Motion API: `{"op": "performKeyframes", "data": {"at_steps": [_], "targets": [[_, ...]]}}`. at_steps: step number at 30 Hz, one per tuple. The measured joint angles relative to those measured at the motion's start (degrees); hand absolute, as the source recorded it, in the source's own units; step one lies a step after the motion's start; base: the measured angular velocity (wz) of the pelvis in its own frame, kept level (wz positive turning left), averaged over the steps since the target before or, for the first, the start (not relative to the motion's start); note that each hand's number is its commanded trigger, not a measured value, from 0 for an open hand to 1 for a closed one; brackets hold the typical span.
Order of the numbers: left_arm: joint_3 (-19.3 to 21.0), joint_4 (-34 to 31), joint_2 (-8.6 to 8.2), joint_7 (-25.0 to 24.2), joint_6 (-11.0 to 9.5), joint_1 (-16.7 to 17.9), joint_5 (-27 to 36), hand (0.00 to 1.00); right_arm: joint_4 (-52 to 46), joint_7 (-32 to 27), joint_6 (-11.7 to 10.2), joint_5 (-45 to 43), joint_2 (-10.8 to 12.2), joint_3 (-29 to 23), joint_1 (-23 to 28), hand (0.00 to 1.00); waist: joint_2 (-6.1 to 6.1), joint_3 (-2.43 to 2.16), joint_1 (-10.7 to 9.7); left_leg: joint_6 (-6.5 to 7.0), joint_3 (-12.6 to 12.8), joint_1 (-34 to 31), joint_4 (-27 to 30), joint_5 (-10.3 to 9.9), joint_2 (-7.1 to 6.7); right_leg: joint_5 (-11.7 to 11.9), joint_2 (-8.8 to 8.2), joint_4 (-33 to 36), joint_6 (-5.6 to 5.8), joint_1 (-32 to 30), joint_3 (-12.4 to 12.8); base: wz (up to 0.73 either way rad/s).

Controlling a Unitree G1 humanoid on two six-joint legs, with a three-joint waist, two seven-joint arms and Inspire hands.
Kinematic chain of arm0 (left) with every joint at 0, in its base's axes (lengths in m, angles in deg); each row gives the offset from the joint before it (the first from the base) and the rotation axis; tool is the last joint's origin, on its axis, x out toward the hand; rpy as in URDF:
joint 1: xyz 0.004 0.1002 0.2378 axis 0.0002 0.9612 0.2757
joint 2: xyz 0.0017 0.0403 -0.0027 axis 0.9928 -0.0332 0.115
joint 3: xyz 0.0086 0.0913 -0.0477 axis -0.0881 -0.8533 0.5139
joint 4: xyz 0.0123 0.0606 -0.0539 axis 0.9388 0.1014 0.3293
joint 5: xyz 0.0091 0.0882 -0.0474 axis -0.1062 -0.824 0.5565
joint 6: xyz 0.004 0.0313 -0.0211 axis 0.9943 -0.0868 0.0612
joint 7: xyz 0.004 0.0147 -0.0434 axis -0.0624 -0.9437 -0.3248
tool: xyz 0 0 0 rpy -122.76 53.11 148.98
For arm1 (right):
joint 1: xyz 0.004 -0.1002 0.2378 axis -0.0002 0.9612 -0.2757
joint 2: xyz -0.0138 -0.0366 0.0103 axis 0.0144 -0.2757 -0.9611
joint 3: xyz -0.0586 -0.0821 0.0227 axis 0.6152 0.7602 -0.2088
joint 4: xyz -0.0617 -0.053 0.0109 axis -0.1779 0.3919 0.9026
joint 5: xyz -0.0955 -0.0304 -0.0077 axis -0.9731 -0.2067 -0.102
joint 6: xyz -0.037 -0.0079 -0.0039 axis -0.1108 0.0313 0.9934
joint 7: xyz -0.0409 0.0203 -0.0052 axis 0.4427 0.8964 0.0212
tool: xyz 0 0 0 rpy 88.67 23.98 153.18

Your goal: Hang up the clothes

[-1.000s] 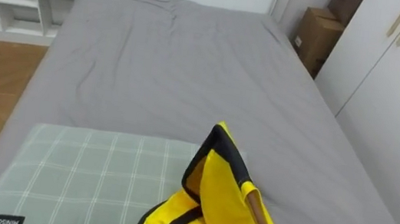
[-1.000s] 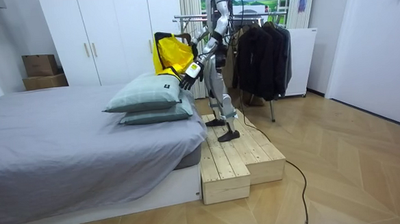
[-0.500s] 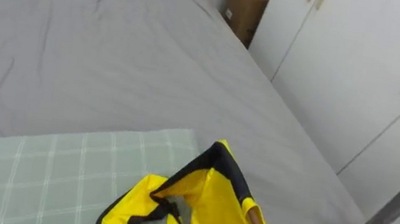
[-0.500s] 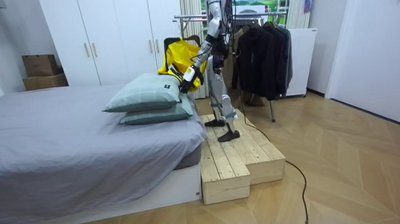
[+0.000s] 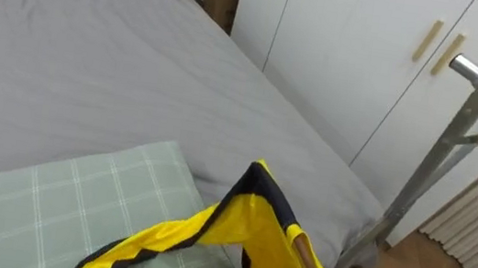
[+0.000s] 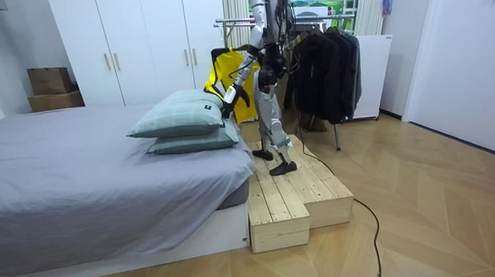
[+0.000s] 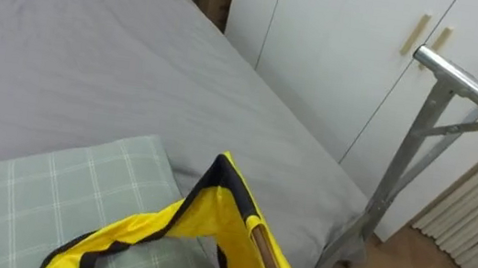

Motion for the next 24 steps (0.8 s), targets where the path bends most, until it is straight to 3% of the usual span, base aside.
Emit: {"op": "performKeyframes", "data": {"at_steps": [2, 4, 5, 6, 7, 8, 9, 10, 11, 12, 13, 16, 17, 18, 19, 20, 21, 22, 23, 24], "targets": [[0.1, 0.2, 0.17, -0.2, 1.0, 0.2, 0.1, 0.00, -1.2, 0.3, 0.0, 0.0, -0.3, 0.0, -0.6, 1.00, 0.13, 0.02, -0.1, -0.66, 1.1, 0.4, 1.5, -0.4, 0.87, -1.0, 0.43, 0.9, -0.37, 0.0, -0.1, -0.27], [1.3, 0.4, 0.53, -1.0, 1.9, 0.5, 0.1, 0.00, -2.2, 0.6, 0.1, 0.0, -0.3, 0.0, -1.1, 1.00, 0.09, -0.02, -0.1, -1.49, 3.5, 0.8, 4.3, -1.2, 2.51, -2.9, 0.89, 2.4, -0.57, -0.1, -0.4, -0.36], [2.3, 0.4, 1.02, -1.8, 2.5, 0.6, 0.1, 0.00, -2.4, 1.1, 0.1, 0.0, -0.3, 0.1, -1.1, 1.00, -0.51, -0.29, 0.0, -1.67, 5.1, 0.7, 9.0, -1.4, 3.99, -4.2, 1.12, 2.9, -0.55, -0.1, 0.0, -0.37], [2.8, 0.3, 1.49, -2.4, 3.5, 0.7, 0.1, 0.00, -2.5, 1.4, 0.2, 0.0, -0.6, 0.1, -1.1, 1.00, -0.65, -0.38, 0.5, -1.40, 4.1, -0.1, 15.4, -1.2, 6.63, -5.2, 1.91, 2.9, -0.69, 0.2, 1.0, -0.45], [3.0, 0.3, 1.50, -2.7, 3.9, 1.0, 0.1, 0.00, -2.7, 1.4, 0.4, 0.0, -0.7, 0.1, -1.2, 1.00, -0.54, -0.35, 0.9, -0.84, 3.0, -0.6, 18.6, -0.9, 7.77, -5.5, 2.33, 3.0, -0.80, 0.5, 1.7, -0.59], [3.4, 0.4, 1.60, -2.8, 4.8, 1.6, 0.1, 0.00, -3.0, 1.5, 0.8, -0.1, -0.8, 0.1, -1.6, 1.00, -0.44, -0.29, 1.0, 1.67, -0.9, -2.3, 23.5, 0.6, 8.97, -5.9, 3.18, 3.2, -1.34, 1.4, 3.6, -0.62], [3.5, 0.9, 1.49, -2.8, 5.9, 1.8, 0.0, 0.00, -4.3, 1.6, 1.7, -0.1, -1.3, 0.1, -1.2, 1.00, -0.33, -0.24, 0.9, 4.16, -6.4, -4.4, 27.2, 3.0, 9.23, -5.9, 3.59, 2.9, -1.88, 2.3, 6.1, -0.60], [3.7, 1.4, 1.36, -2.7, 6.3, 1.8, 0.0, 0.00, -4.9, 1.7, 2.0, -0.1, -1.6, 0.1, -1.1, 1.00, -0.28, -0.23, 1.2, 4.48, -9.0, -5.3, 28.3, 3.7, 9.03, -5.9, 3.84, 2.6, -1.95, 2.8, 7.0, -0.68], [3.8, 1.8, 1.29, -2.7, 7.1, 1.9, -0.1, 0.00, -5.3, 1.7, 2.3, -0.1, -2.1, 0.1, -1.1, 1.00, -0.44, -0.18, 2.0, 3.95, -14.6, -6.9, 28.0, 3.5, 7.16, -6.2, 4.15, 2.4, -1.96, 3.4, 9.1, -0.76], [3.9, 1.8, 1.31, -2.7, 7.6, 2.4, -0.1, 0.00, -5.8, 1.7, 3.1, -0.2, -2.3, 0.1, -0.9, 1.00, -0.63, -0.21, 2.6, 2.90, -18.4, -8.7, 27.0, 2.7, 5.41, -6.5, 4.62, 2.0, -2.38, 3.8, 10.8, -0.76], [4.1, 1.8, 1.29, -2.7, 7.7, 2.7, -0.1, 0.00, -6.1, 1.7, 3.4, -0.2, -2.3, 0.1, -0.9, 1.00, -0.69, -0.24, 2.7, 2.45, -19.5, -9.6, 26.5, 2.4, 4.96, -6.4, 4.92, 1.8, -2.52, 4.0, 11.5, -0.69], [5.6, 1.8, 1.12, -2.7, 9.5, 3.0, -0.1, 0.00, -7.8, 1.7, 3.8, -0.3, -2.6, 0.2, -0.9, 1.00, -1.50, -0.17, 3.0, 2.28, -26.6, -13.8, 19.9, 2.3, 1.27, -6.2, 6.77, 1.8, -2.79, 4.3, 17.9, -0.55], [6.0, 1.8, 1.04, -2.7, 10.0, 3.0, -0.2, 0.00, -7.9, 1.7, 3.8, -0.3, -2.9, 0.2, -0.9, 1.00, -1.78, -0.13, 3.0, 2.12, -30.1, -14.6, 16.2, 2.4, -0.71, -6.0, 7.80, 1.7, -2.54, 4.4, 21.1, -0.43], [6.2, 1.8, 0.91, -2.7, 10.2, 3.0, -0.2, 0.00, -8.1, 1.7, 3.8, -0.3, -3.5, 0.2, -0.7, 1.00, -2.53, 0.10, 3.0, 2.17, -32.3, -15.2, 13.0, 2.5, -2.39, -5.5, 8.87, 1.5, -1.78, 4.6, 24.9, -0.44], [6.3, 1.8, 0.88, -2.7, 10.3, 3.0, -0.2, 0.00, -8.2, 1.7, 3.8, -0.3, -3.8, 0.2, -0.6, 1.00, -2.42, 0.04, 3.2, 2.42, -33.2, -15.4, 11.4, 2.7, -3.18, -5.2, 9.41, 1.3, -1.30, 4.6, 27.0, -0.51], [6.3, 1.8, 0.68, -2.7, 10.3, 3.0, -0.2, 0.00, -8.2, 1.7, 3.8, -1.5, -4.2, 0.2, -0.5, 1.00, -2.77, -0.09, 4.0, 3.47, -34.8, -16.0, 7.7, 3.5, -5.04, -3.8, 10.84, -1.5, 0.78, 5.4, 32.1, -0.58], [6.1, 1.7, 0.19, -2.9, 10.3, 3.0, -0.3, 0.00, -8.2, 1.7, 3.8, -3.1, -4.4, 0.2, -0.5, 1.00, -1.22, -0.78, 5.1, 5.50, -36.6, -17.0, 3.3, 5.1, -5.43, -2.5, 12.61, -5.6, 4.32, 6.9, 37.8, -0.74], [6.0, 1.6, -0.36, -2.9, 10.3, 2.6, -0.7, 0.00, -8.6, 1.6, 3.7, -3.3, -5.3, 0.2, -0.9, 1.00, -0.69, -0.51, 6.5, 4.69, -36.9, -17.2, 2.0, 5.9, -4.68, -5.0, 12.50, -2.2, 3.87, 5.0, 34.4, -0.93], [5.8, 1.7, -0.90, -2.9, 10.2, 2.3, -1.5, 0.00, -10.0, 1.6, 3.4, -3.2, -7.8, 0.7, -1.7, 1.00, -1.62, 0.14, 8.0, 1.32, -37.9, -18.3, 3.8, 7.1, -5.36, -10.9, 4.25, 13.7, 4.68, -1.8, 24.0, -0.51], [5.8, 1.6, -0.87, -2.9, 10.3, 2.2, -1.9, 0.00, -9.2, 0.5, 3.3, -4.2, -7.8, 0.8, -2.1, 1.00, -3.28, 0.84, 6.6, -0.19, -37.2, -19.8, 7.9, 8.8, -5.96, -15.9, 4.53, 19.1, 1.66, -4.2, 25.4, -0.22]]}}
